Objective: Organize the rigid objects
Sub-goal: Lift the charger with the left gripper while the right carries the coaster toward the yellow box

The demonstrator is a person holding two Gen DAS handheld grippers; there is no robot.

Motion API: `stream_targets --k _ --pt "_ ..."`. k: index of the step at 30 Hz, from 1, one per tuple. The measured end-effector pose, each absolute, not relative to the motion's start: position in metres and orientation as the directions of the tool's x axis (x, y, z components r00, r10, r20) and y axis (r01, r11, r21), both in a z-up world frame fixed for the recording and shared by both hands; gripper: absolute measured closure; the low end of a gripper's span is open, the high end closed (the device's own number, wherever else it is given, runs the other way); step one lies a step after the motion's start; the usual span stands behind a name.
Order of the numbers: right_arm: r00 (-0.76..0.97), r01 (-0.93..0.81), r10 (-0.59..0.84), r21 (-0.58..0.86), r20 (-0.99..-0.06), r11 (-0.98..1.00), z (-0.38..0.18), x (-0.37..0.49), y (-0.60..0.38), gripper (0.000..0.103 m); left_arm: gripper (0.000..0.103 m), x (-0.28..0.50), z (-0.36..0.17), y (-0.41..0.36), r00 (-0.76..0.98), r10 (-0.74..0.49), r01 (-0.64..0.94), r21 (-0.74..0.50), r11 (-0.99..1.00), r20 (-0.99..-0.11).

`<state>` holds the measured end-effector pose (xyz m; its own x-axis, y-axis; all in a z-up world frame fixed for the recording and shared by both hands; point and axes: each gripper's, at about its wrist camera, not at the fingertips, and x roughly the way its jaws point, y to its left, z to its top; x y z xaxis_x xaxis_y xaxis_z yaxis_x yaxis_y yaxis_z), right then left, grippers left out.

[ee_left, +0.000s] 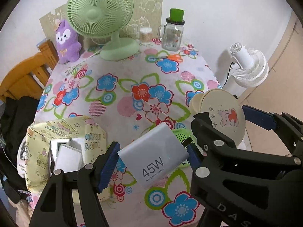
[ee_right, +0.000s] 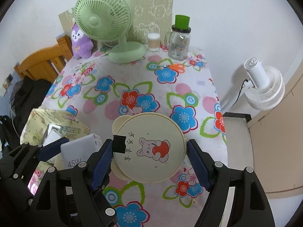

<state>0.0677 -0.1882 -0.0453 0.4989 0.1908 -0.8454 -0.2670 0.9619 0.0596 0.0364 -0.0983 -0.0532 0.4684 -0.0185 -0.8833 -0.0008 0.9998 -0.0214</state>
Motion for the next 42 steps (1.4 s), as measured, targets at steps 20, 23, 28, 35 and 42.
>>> stream_targets --k 20,23,28,35,42 --pt "0.539 -0.167 0.138 0.055 -0.831 0.984 -0.025 0.038 -0.181 0.024 0.029 0.018 -0.036 -0.09 0.494 -0.05 0.086 -0.009 0.996 -0.868" --pt "0.537 -0.16 0.133 0.055 -0.833 0.986 -0.027 0.037 -0.174 0.023 0.029 0.017 -0.037 -0.083 0.493 -0.054 0.091 -0.01 0.996 -0.869" --pt "0.536 -0.141 0.122 0.053 -0.835 0.989 -0.028 0.034 -0.163 0.023 0.029 0.017 -0.04 -0.073 0.49 -0.065 0.108 -0.014 0.994 -0.869" --pt "0.534 -0.111 0.106 0.055 -0.839 0.992 -0.029 0.033 -0.147 0.023 0.029 0.019 -0.041 -0.055 0.487 -0.085 0.138 -0.019 0.99 -0.869" --pt "0.538 -0.103 0.098 0.05 -0.837 0.993 -0.029 0.032 -0.122 0.023 0.029 0.02 -0.042 -0.031 0.486 -0.093 0.15 -0.022 0.989 -0.869"
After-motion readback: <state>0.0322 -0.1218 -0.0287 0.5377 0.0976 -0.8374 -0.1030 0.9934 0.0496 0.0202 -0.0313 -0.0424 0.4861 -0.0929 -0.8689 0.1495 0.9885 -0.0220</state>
